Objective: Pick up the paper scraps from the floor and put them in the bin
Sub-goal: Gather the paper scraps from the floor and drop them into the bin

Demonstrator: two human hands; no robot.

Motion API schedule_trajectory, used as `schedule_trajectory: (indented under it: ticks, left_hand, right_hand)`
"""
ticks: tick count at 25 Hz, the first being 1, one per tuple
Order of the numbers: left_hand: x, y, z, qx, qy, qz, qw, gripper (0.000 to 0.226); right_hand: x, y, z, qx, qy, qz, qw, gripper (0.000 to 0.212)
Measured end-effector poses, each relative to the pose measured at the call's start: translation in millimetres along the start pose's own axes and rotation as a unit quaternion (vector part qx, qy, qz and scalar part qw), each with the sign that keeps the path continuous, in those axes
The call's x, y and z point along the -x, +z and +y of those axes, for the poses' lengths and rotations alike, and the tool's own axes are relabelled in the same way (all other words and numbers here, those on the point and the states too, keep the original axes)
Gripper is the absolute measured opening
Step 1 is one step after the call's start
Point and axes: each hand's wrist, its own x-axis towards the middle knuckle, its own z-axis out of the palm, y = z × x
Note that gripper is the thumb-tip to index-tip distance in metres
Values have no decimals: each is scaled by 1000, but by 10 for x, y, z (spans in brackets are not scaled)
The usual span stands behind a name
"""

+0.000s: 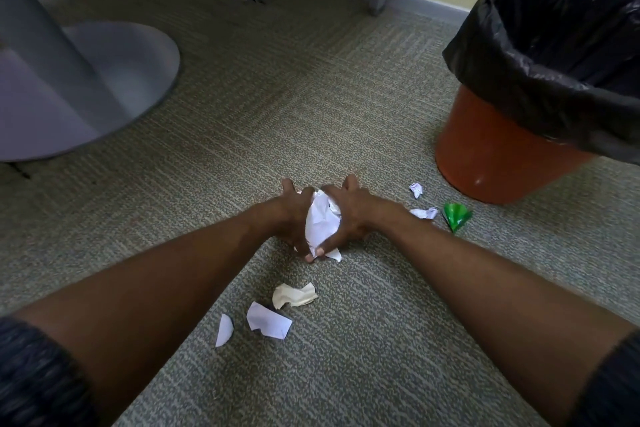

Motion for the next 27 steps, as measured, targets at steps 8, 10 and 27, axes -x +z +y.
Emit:
schedule_trajectory:
  ticks: [8,10,27]
  left_hand:
    - [156,327,-8,96,15,74,992,77]
    - [219,381,82,136,33,91,986,54]
    - [817,-94,620,237,113,218,940,33]
  right_hand:
    - [184,410,-16,-61,-4,81,995,101]
    - [186,506,5,-91,-20,106,990,87]
    - [1145,46,210,-281,-60,211,934,70]
